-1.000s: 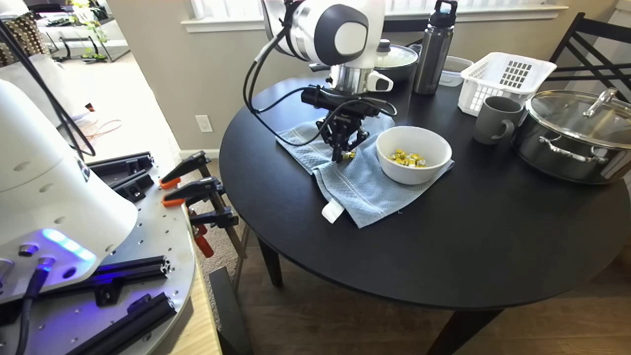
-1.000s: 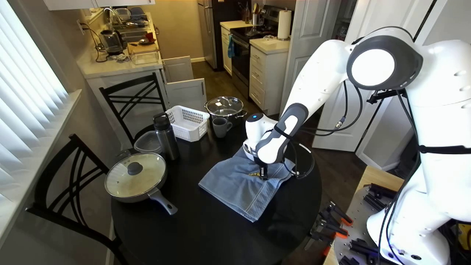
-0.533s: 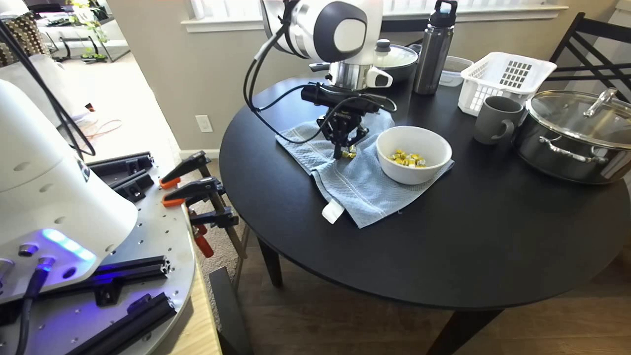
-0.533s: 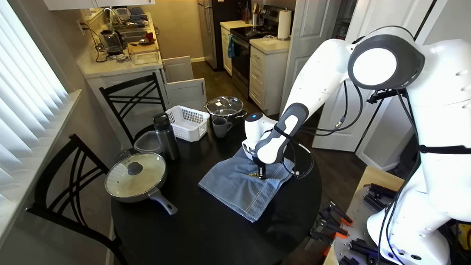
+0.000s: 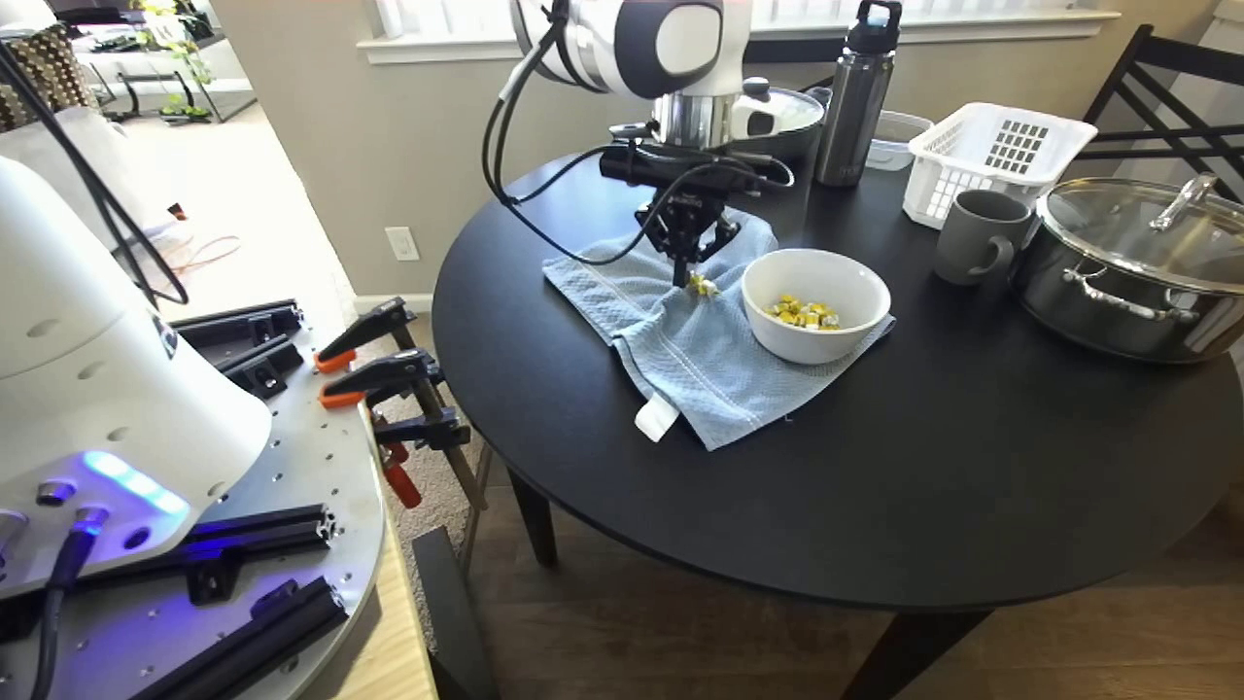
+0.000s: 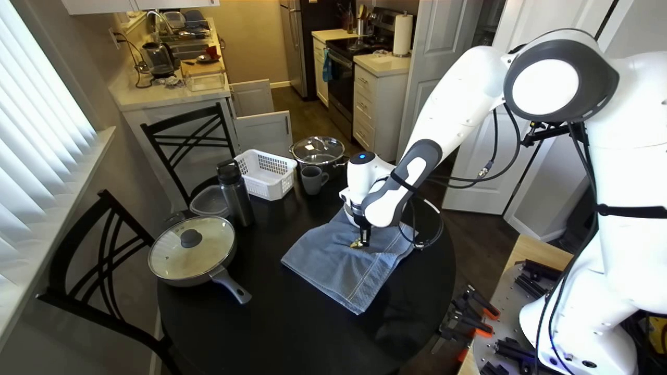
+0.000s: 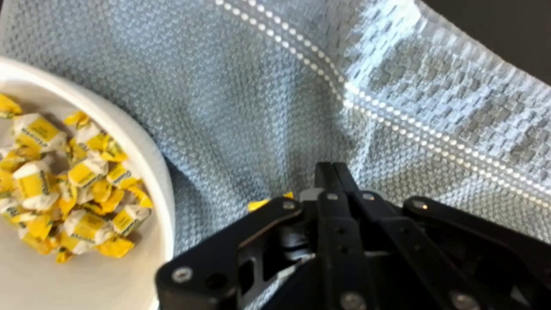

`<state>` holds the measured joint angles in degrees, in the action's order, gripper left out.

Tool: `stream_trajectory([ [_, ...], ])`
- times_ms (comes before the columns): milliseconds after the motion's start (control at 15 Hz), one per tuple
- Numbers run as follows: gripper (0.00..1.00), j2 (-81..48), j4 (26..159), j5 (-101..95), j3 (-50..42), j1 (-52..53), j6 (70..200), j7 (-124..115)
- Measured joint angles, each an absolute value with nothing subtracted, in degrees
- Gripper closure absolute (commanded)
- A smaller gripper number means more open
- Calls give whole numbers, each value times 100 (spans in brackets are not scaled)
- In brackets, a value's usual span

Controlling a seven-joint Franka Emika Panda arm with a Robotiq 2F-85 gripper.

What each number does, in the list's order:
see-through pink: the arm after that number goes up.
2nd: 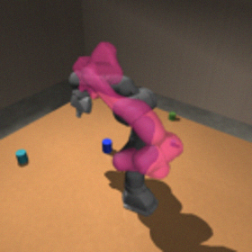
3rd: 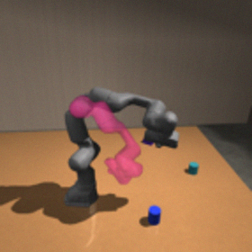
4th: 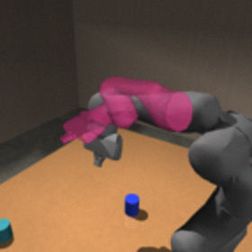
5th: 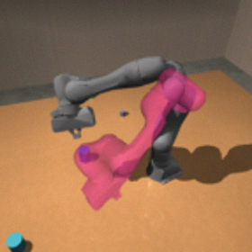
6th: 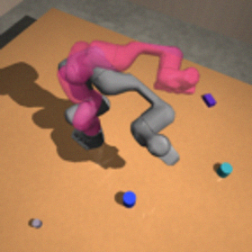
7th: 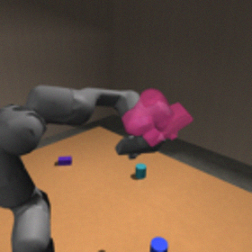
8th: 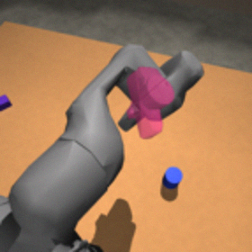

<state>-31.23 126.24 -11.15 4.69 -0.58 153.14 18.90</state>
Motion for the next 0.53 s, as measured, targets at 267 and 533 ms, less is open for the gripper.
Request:
stream_trajectory([
  [267,100,-2606,12713,-1141,506,-58,15329,1923],
  [533,100,-2330,12714,-1245,438,-34,15321,1919],
])
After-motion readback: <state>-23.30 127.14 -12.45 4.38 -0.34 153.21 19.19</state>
